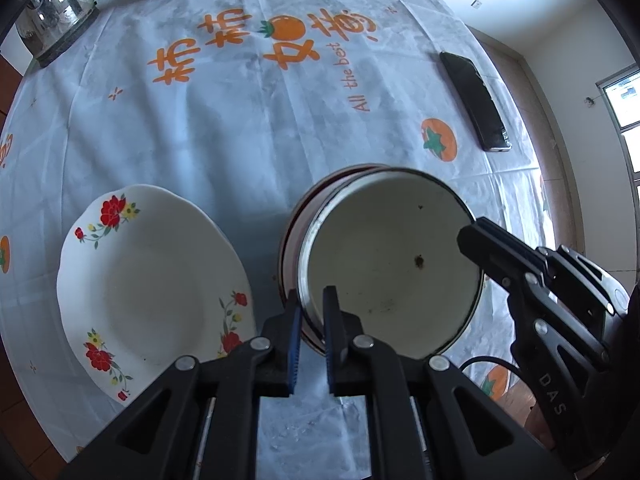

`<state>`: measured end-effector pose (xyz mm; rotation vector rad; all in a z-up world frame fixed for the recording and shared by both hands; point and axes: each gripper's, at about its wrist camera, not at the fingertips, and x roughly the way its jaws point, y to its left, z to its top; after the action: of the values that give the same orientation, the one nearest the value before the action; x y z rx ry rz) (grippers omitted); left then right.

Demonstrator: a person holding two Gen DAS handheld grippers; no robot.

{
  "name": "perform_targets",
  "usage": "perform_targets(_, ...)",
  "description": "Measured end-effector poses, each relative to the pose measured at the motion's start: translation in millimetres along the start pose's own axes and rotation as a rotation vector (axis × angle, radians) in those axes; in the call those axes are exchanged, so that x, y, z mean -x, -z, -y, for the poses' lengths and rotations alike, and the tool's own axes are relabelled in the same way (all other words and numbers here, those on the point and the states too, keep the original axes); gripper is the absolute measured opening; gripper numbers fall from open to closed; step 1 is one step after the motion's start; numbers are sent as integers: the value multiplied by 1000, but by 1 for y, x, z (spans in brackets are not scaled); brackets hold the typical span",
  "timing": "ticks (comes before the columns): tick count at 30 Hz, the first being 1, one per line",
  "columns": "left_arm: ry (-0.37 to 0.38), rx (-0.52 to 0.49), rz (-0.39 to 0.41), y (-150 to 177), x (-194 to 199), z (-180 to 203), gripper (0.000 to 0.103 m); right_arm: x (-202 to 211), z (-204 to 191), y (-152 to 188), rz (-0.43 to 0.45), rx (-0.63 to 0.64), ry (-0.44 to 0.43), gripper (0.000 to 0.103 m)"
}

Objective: Organize plates and bowls
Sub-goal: 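Lower the enamel bowl into the pink bowl with both grippers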

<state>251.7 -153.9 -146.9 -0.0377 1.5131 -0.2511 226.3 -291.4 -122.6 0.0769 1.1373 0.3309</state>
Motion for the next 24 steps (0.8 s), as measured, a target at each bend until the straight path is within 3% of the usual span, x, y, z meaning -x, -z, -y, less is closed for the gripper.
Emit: perform_targets(24, -10, -33, 13, -5, -1, 7, 7, -6, 7, 2, -15, -18, 15, 8)
